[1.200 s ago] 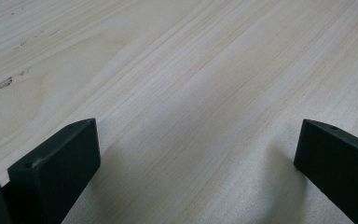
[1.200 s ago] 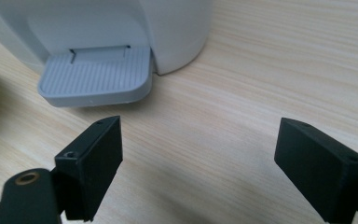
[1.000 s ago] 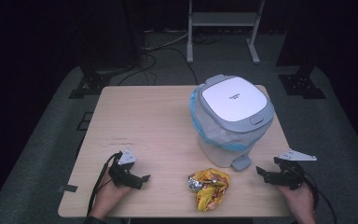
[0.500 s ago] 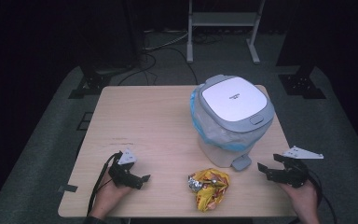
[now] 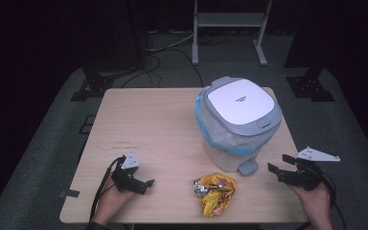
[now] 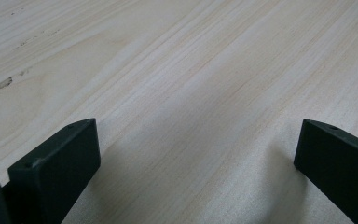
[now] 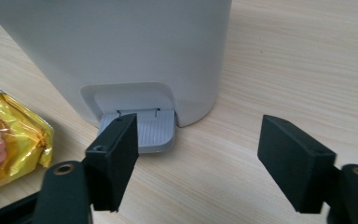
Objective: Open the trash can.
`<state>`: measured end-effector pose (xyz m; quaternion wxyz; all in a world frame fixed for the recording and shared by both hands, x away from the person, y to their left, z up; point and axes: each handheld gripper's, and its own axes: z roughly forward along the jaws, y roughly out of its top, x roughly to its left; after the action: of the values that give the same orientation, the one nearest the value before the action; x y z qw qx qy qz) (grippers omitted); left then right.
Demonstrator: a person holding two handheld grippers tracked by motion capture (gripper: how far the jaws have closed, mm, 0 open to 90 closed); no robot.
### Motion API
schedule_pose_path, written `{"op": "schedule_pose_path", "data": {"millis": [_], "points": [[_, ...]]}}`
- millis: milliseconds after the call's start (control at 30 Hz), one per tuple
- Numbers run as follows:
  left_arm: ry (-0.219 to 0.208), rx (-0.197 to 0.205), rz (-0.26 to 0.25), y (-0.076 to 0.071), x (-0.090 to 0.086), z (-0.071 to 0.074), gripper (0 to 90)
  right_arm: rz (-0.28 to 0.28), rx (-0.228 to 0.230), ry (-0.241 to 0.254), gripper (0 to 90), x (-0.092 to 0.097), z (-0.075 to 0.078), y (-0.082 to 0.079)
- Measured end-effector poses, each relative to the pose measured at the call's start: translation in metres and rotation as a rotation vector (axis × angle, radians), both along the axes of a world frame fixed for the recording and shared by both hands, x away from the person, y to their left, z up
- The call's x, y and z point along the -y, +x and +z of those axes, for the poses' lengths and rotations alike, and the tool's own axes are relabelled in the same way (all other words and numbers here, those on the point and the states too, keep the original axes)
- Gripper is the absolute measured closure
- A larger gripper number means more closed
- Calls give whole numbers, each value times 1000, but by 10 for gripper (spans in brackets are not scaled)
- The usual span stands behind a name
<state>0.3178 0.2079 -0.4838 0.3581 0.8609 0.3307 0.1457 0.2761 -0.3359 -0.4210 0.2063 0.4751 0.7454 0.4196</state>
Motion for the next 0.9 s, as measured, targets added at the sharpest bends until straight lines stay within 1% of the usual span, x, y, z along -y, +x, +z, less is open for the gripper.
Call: {"op": "schedule_pose_path", "data": {"millis": [267, 333, 533, 900], "points": [[0, 0, 0, 0, 0, 0, 0, 6, 15, 14, 324, 0, 7, -1], [-1, 0, 1, 0, 0, 0, 0, 8, 16, 17, 345, 0, 9, -1], [0, 0, 0, 0, 0, 0, 0, 12, 24, 18, 354, 1, 14, -2], [-1, 0, 1, 0, 0, 0, 0, 19, 53, 34, 418, 5, 26, -5]]}}
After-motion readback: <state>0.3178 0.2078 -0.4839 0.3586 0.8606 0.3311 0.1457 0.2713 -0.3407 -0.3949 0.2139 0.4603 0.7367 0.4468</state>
